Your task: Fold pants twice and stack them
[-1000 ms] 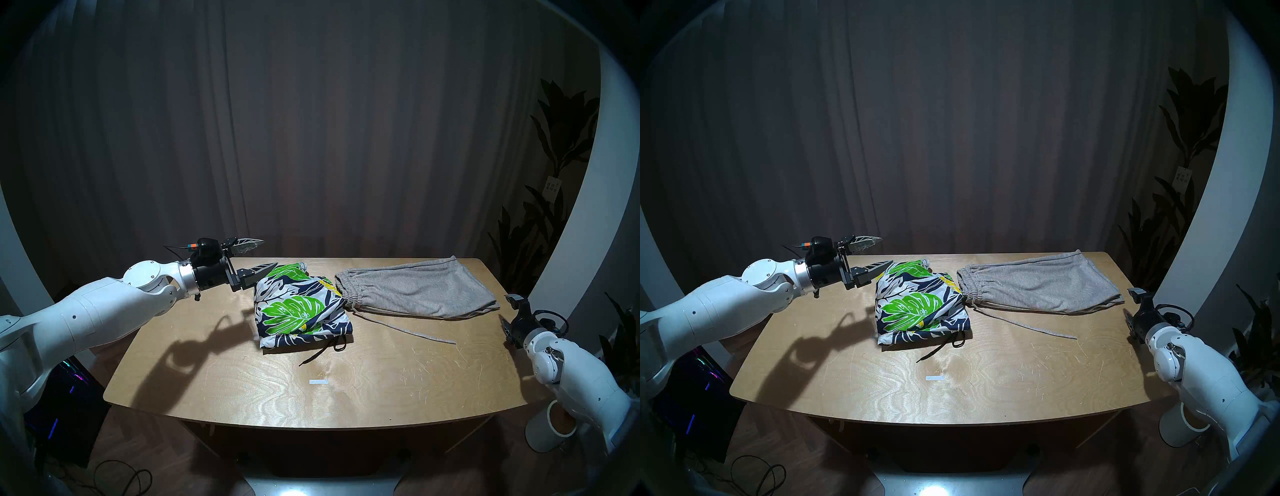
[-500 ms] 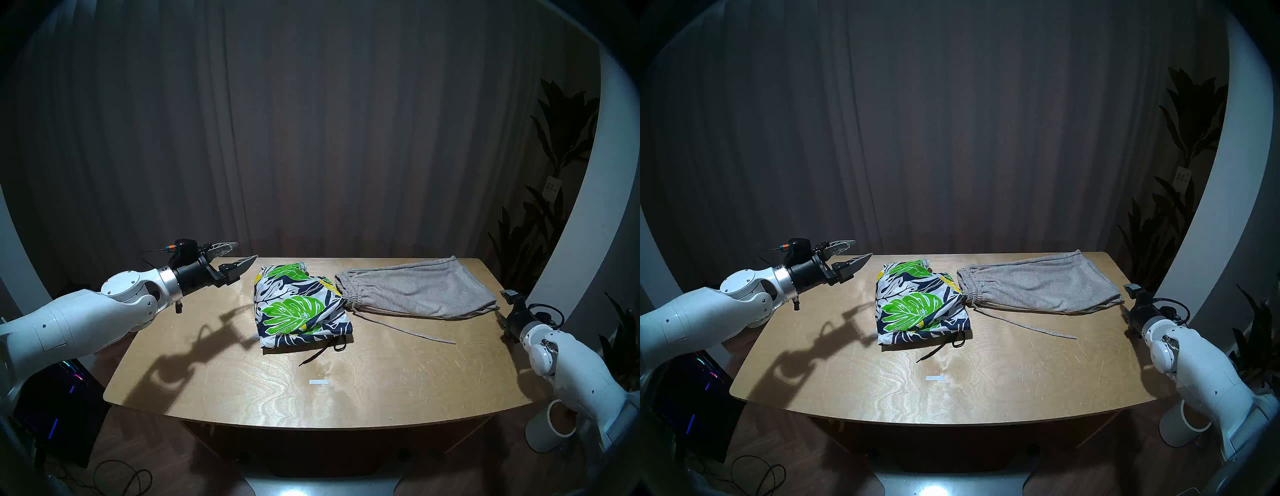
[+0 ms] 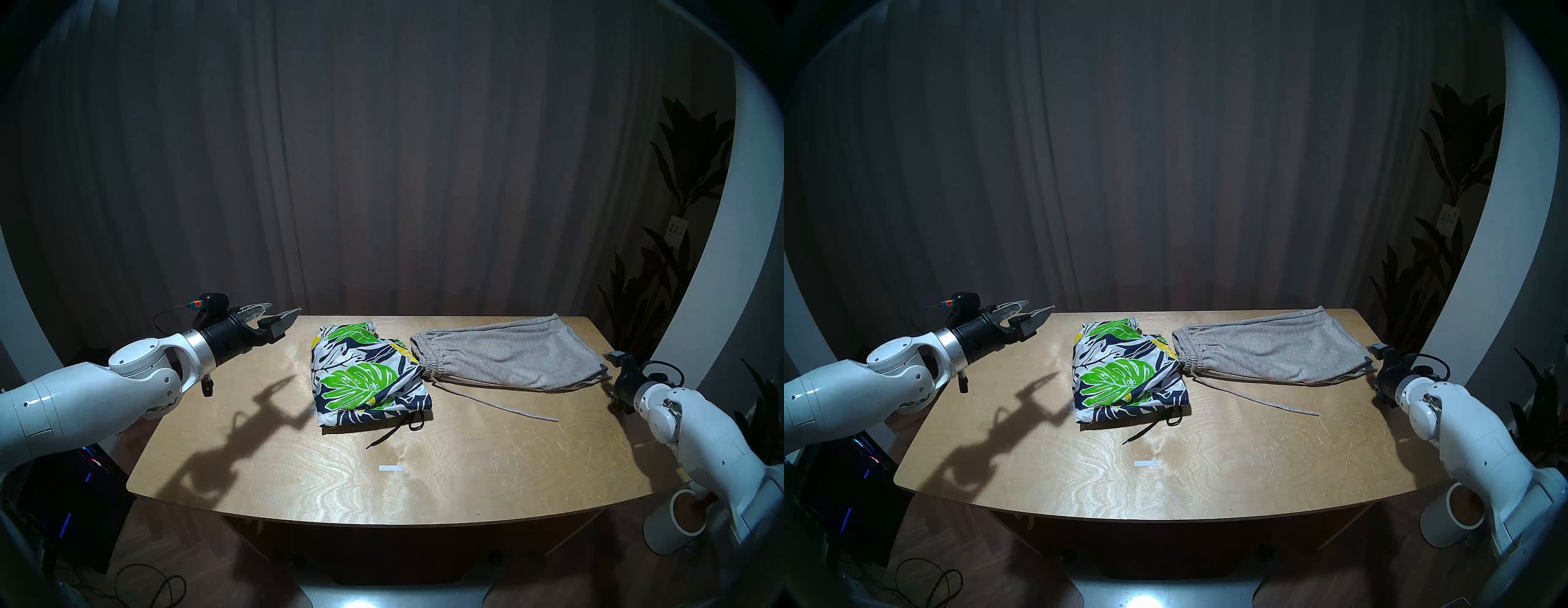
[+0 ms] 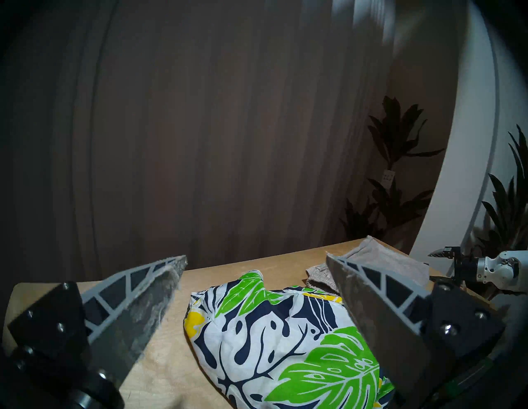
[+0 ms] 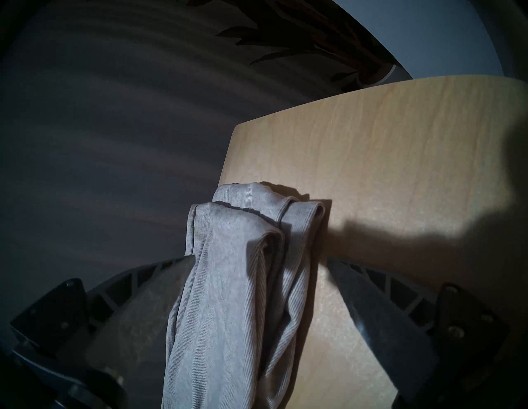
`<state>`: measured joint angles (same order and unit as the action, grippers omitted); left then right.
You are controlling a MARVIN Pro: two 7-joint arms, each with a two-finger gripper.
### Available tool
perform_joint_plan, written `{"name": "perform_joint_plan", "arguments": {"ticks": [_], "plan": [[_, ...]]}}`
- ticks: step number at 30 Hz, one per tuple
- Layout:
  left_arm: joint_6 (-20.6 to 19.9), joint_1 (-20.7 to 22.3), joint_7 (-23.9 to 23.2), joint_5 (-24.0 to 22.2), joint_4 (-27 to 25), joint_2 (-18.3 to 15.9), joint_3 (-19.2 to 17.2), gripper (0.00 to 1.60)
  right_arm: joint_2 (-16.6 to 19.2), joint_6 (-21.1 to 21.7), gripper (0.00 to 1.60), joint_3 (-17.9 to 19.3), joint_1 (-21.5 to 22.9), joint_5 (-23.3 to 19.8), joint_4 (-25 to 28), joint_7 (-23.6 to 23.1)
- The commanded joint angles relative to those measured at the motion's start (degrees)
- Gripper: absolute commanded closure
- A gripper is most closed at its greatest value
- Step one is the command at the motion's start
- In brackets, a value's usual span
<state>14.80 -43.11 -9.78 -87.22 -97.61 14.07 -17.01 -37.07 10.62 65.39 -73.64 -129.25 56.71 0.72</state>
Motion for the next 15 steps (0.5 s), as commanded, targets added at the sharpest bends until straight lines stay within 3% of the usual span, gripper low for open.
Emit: {"name": "perform_joint_plan", "arguments": {"ticks": [1,15], "plan": [[-1.0,0.7,7.1,-2.0,-5.7,-4.4,-1.1,0.0,-1.3,5.0,0.0,-1.1,4.3,-0.5,-2.8,2.5],[-0.9,0.3,23.2,-1.9,-13.0,-6.7,-1.0,0.0,-4.3,9.8,0.0,-4.3,10.5,2.1,-9.0,3.7]]}}
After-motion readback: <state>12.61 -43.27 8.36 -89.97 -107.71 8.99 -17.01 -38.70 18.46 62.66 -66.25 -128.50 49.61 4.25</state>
